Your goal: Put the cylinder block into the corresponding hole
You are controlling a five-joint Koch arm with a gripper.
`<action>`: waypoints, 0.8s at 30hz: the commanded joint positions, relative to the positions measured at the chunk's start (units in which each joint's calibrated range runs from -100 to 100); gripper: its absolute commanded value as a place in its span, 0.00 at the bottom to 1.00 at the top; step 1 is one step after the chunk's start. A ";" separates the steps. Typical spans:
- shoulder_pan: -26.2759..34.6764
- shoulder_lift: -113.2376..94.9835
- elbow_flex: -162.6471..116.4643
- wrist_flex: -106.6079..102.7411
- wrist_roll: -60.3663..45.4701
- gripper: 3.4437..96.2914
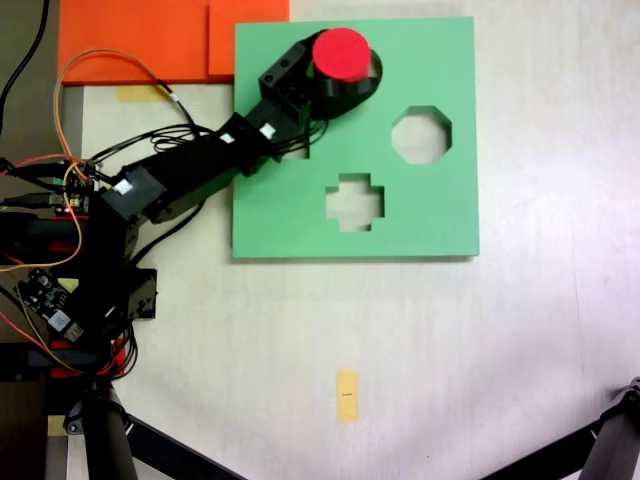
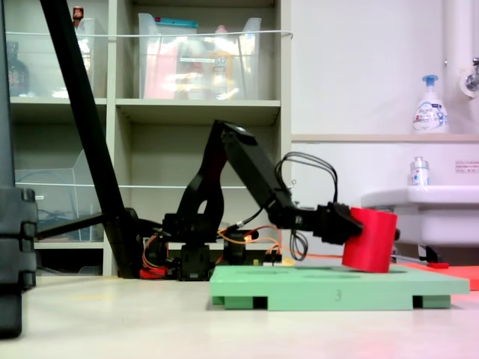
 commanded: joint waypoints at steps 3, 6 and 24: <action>0.34 5.74 7.13 6.34 -0.63 0.34; 0.39 10.21 10.82 6.24 -0.63 0.34; 0.63 13.43 8.83 2.20 -0.63 0.90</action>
